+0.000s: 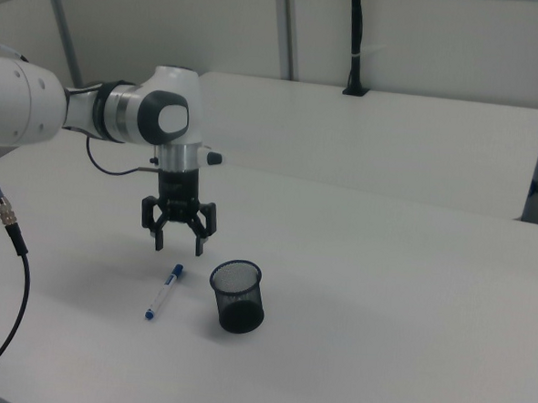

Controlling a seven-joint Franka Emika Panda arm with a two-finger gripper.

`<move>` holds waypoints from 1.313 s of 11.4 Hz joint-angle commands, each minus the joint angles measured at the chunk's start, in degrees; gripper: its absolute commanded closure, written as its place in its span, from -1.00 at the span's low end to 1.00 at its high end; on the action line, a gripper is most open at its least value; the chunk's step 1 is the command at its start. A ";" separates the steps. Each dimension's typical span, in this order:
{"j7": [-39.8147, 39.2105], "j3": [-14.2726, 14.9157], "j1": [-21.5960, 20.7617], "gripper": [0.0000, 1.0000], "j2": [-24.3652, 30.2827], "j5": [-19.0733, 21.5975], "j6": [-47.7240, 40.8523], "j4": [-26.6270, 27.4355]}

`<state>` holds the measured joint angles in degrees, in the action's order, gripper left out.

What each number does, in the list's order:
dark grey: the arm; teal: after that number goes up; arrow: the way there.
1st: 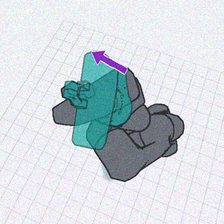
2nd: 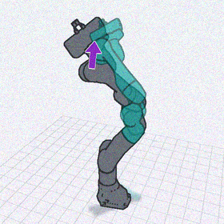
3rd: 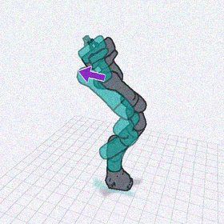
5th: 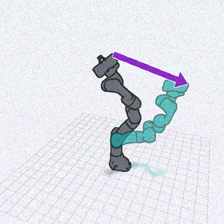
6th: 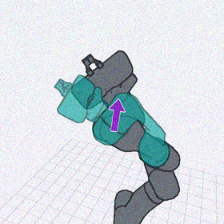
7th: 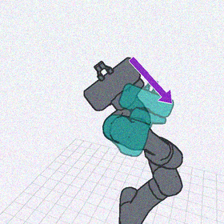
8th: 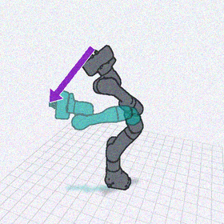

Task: Insert the marker
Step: 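Lower the gripper onto the marker and close it around the barrel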

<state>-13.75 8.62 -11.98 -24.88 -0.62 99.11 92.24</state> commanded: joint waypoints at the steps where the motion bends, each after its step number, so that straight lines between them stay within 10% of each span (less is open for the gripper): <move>1: -0.75 0.08 -1.47 -0.60 -0.87 -0.26 -0.06 1.28; 6: -0.48 -1.76 -1.38 0.05 -3.51 -1.93 0.91 1.37; 15: 1.71 -1.85 -1.38 0.65 -4.66 -1.84 5.04 1.63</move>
<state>-13.18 6.88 -13.06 -30.41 -1.99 102.59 92.55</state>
